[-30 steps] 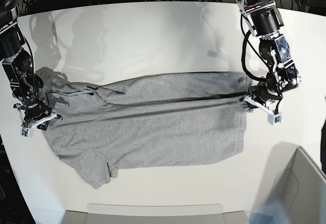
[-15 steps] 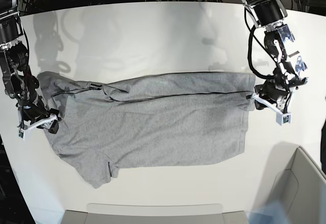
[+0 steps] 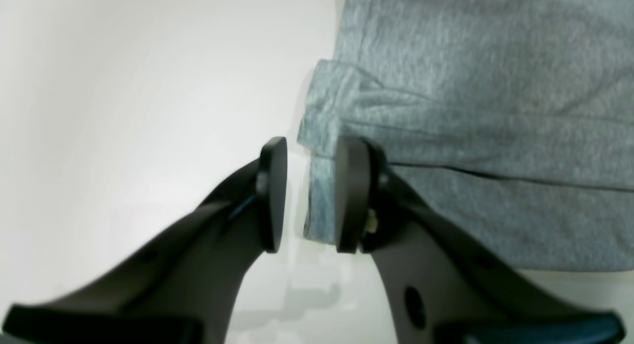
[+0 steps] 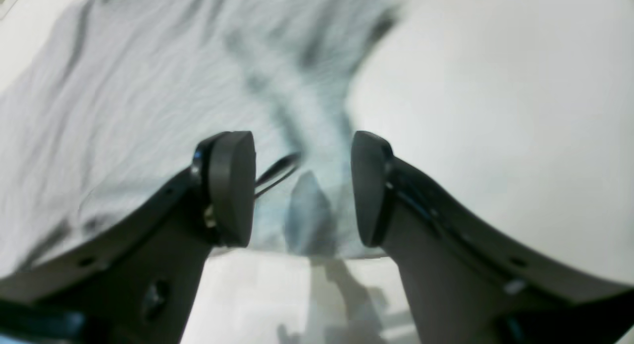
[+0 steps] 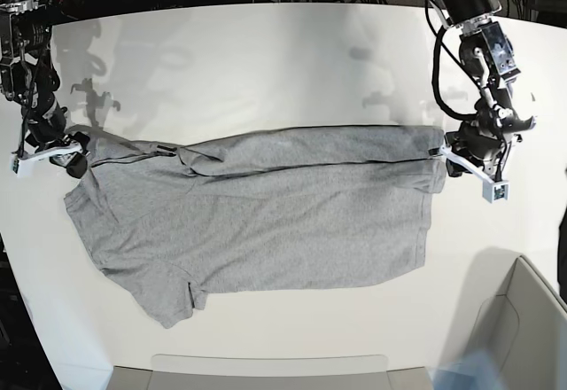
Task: Fold the T-shirt properly
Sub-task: 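Lower the folded collar edge onto the shirt body with both grippers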
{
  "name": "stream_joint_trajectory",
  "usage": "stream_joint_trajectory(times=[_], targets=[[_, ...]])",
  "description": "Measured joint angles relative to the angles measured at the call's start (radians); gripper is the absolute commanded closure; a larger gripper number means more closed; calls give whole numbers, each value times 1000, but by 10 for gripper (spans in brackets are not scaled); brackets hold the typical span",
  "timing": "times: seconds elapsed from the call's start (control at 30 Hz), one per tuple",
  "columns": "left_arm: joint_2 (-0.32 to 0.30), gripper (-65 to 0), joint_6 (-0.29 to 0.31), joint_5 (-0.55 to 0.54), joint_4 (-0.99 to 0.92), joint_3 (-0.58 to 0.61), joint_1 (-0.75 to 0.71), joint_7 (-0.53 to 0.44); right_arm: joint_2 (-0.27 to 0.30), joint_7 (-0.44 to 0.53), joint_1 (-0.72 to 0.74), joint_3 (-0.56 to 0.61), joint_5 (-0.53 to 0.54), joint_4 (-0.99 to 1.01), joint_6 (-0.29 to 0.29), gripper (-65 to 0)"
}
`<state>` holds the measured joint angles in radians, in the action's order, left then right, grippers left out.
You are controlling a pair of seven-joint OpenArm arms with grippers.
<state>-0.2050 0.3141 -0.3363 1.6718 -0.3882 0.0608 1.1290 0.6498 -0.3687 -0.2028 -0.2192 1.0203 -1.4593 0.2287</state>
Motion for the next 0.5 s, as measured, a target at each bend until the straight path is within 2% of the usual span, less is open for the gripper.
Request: stream_joint_trajectory(times=[0.07, 0.13, 0.2, 0.5], targets=[[0, -180, 0, 0, 2, 0, -8, 1, -8, 2, -19, -31, -1, 3, -6, -311], [0, -180, 0, 0, 2, 0, -13, 6, -10, -2, -36, -32, 0, 29, -50, -311], [0, -180, 0, 1, 2, 0, -13, 5, -18, -7, -37, -31, -1, 78, -71, -311], [0, -180, 0, 0, 2, 0, -13, 4, -50, -2, 34, -28, -3, 259, -192, -311]])
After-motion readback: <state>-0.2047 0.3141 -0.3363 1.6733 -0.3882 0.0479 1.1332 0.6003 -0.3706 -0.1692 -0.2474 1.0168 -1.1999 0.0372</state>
